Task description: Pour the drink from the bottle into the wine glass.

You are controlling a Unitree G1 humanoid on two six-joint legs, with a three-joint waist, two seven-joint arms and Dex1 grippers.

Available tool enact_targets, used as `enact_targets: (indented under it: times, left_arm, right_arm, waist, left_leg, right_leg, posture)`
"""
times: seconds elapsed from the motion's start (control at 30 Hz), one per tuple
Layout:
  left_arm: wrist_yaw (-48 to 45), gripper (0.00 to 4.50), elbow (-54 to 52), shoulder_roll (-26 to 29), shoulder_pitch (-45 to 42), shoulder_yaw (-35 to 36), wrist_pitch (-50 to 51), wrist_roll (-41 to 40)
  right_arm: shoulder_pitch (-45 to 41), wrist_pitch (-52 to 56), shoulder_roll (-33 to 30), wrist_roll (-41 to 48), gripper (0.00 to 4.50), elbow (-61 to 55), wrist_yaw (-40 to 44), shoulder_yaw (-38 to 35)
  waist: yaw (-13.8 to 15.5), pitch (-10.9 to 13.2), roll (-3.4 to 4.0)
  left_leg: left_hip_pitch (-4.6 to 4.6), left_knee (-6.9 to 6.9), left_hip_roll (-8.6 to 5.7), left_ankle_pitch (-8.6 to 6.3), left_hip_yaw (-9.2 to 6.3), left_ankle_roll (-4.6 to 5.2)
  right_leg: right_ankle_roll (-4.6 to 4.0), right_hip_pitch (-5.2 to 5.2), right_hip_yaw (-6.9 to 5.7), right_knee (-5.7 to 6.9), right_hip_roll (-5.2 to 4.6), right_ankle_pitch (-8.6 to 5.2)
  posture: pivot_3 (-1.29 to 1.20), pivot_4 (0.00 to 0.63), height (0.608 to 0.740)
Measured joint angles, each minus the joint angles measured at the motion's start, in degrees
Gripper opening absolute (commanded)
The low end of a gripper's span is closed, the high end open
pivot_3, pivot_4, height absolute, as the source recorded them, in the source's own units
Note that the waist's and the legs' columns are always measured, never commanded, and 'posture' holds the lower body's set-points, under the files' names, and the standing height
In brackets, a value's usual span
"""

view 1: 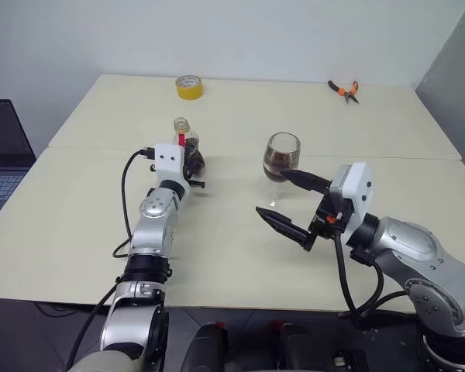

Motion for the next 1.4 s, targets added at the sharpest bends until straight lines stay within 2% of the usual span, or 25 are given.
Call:
enact_targets:
  times: [0.5,0.9,1.23,1.4]
  left_arm:
    - [1.3,0.5,4.3,-0.5,-1.8,0.8,0.0,-0.4]
    - [0.6,4.46,4.3,-0.3,-1.4,0.3,-0.2,-0.3]
    - [-1.3,4.46,-1.3,0.1,2.9,-1.4,-1.5,0.5]
    - [-1.6,4.46,-7.5,1.8,6.9,-1.1,-0.6,0.2]
  right_arm:
    - [-0.1,0.0,0.0,-0.3,4.5,0.5,0.1,0.1]
    - [-0.1,0.0,0.1,-0.6,4.5,0.7,0.2,0.1]
    - [0.0,-0.1,0.1,-1.0,4.5,0.7,0.3,0.1]
    - [2.2,-0.7,0.0,-1.5,4.5,0.6,0.4,0.1]
  waist:
    - [0.0,0.0,-0.02]
    - [0.0,0.0,-0.02]
    - [0.0,0.0,-0.02]
    - [0.0,0.0,-0.02]
  left_leg:
    - [0.02,-0.01,0.0,0.0,0.0,0.01]
    - [0.02,-0.01,0.0,0.0,0.0,0.0]
    - [0.02,-0.02,0.01,0.0,0.0,0.0]
    - [0.02,-0.04,0.02,-0.01,0.0,0.0]
  right_leg:
    - [0.0,0.01,0.0,0.0,0.0,0.0]
    - [0.0,0.01,-0.01,-0.01,0.0,0.0]
    - [0.0,0.01,0.0,-0.02,0.0,0.0]
    - [0.0,0.01,0.0,-0.02,0.0,0.0]
  posture:
    - [0.0,0.15,0.74]
    - [0.0,0.15,0.74]
    - [0.0,0.15,0.74]
    - [0.0,0.15,0.74]
